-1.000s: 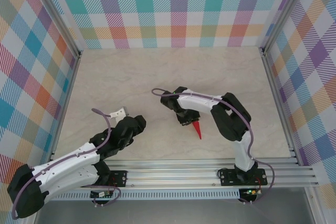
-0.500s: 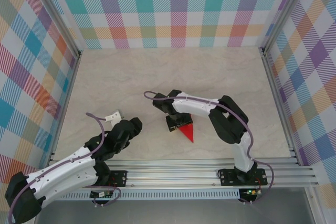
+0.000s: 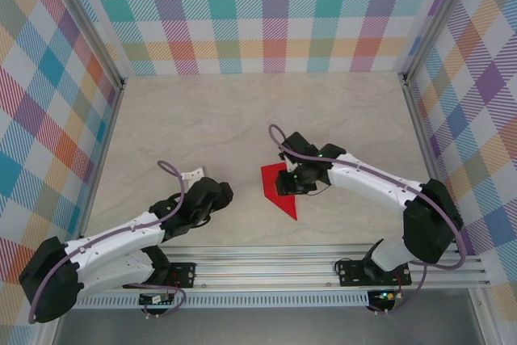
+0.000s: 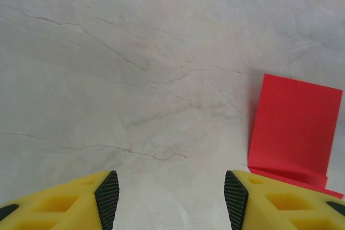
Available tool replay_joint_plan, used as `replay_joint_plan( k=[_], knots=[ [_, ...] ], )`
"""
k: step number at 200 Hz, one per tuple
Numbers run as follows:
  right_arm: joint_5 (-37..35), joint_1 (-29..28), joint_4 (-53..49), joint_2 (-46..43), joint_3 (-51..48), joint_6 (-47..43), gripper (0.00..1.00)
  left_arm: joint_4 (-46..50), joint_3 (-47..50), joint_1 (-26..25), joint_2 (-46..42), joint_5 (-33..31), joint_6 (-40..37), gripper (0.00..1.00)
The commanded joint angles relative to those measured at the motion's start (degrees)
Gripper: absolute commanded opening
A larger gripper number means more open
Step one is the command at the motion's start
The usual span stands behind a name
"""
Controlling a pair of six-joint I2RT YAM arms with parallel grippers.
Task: Fold a paper plane with a square sheet of paper (pick it up from the middle)
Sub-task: Turn over the paper at the center of the table, then fourth fold the wing at the center of the table.
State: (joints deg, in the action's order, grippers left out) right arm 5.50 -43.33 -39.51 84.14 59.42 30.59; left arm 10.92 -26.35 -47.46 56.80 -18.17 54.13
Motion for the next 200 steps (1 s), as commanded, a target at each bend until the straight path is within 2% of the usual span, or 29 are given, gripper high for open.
replay_joint_plan(
  k=[1, 23, 76, 126, 200],
  knots=[
    [11.1, 4.2, 7.5, -1.1, -5.3, 0.1, 0.19, -5.3, -2.6, 0.5, 4.7, 5.7, -2.4, 0.55],
    [15.5, 7.0, 10.6, -0.2, -8.5, 0.2, 0.13, -8.1, -4.8, 0.0, 10.7, 9.1, -3.4, 0.53],
    [16.8, 8.9, 13.0, 4.1, -9.0, -0.5, 0.12, -10.2, -9.3, -2.3, 19.9, 11.0, -3.7, 0.51],
    [15.4, 11.1, 14.0, 7.2, -9.6, -1.2, 0.11, -10.0, -11.8, -3.6, 23.9, 11.6, -4.1, 0.50],
    [18.1, 14.9, 18.0, 12.1, -12.1, -1.9, 0.10, -11.1, -14.9, -4.4, 28.7, 13.4, -4.6, 0.50]
  ],
)
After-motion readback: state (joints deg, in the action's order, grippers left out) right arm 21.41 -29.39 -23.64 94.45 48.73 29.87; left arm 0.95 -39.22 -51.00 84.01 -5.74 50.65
